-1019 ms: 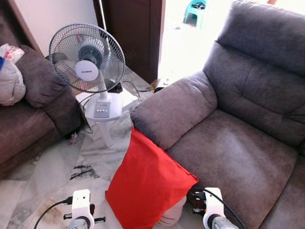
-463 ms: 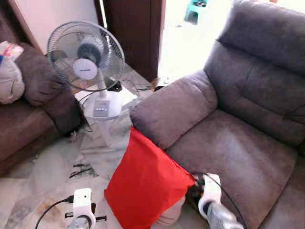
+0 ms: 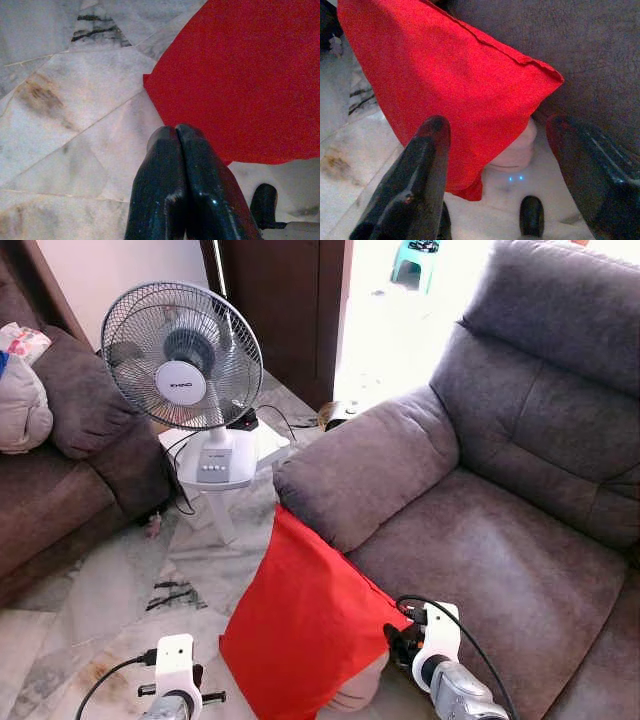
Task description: Move the pillow to the sofa from floor
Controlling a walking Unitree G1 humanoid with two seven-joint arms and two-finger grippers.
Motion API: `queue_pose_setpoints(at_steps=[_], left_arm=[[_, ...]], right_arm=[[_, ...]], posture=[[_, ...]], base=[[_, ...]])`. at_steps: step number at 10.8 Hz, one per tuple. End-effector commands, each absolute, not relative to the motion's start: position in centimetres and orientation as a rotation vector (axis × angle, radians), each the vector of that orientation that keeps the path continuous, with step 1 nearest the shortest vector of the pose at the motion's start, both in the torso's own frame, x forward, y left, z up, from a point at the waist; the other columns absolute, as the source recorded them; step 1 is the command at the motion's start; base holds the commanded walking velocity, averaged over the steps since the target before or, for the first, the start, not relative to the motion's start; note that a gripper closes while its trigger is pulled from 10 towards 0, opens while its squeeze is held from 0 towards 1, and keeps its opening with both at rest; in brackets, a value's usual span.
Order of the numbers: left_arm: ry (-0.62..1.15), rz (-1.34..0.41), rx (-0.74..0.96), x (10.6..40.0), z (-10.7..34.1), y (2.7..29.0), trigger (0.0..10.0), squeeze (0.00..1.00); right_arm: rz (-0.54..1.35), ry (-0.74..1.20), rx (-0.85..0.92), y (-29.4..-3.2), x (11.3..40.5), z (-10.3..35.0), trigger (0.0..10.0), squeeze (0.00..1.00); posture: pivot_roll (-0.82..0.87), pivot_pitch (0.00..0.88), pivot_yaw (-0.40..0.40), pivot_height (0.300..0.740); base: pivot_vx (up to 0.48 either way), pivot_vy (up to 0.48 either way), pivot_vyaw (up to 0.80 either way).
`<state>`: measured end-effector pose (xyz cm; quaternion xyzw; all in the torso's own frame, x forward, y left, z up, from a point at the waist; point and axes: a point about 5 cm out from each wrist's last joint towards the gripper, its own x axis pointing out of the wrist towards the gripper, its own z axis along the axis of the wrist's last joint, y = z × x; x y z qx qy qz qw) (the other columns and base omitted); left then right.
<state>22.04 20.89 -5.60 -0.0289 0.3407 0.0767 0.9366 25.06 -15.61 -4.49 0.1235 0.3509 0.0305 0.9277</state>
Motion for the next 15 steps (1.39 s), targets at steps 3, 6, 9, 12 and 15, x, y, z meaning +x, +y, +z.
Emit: queue_pose_setpoints(at_steps=[3,6,9,12,15], left_arm=[[0.690,0.163,-0.056,22.07,-5.58,20.76,10.0,0.00],[0.690,0.161,-0.056,21.93,-5.65,20.72,10.0,0.00],[0.689,0.161,-0.053,21.79,-5.72,20.69,10.0,0.00],[0.684,0.166,-0.053,21.93,-5.61,20.84,10.0,0.00],[0.679,0.176,-0.053,22.09,-5.48,21.01,10.0,0.00]], right_arm=[[0.066,0.721,0.234,-15.59,24.86,-4.62,10.0,0.00],[0.073,0.717,0.199,-15.76,24.81,-4.62,10.0,0.00],[0.113,0.751,0.146,-15.42,24.13,-5.13,10.0,0.00],[0.117,0.748,0.152,-15.36,24.19,-5.08,10.0,0.00],[0.110,0.730,0.166,-15.52,24.27,-4.97,10.0,0.00]], posture=[[0.10,0.105,-0.030,0.740],[0.10,0.091,-0.030,0.740],[0.10,0.081,-0.029,0.736],[0.09,0.099,-0.033,0.687],[0.10,0.107,-0.034,0.653]], base=[[0.000,0.000,0.00],[0.000,0.000,0.00],[0.000,0.000,0.00],[0.000,0.000,0.00],[0.000,0.000,0.00]])
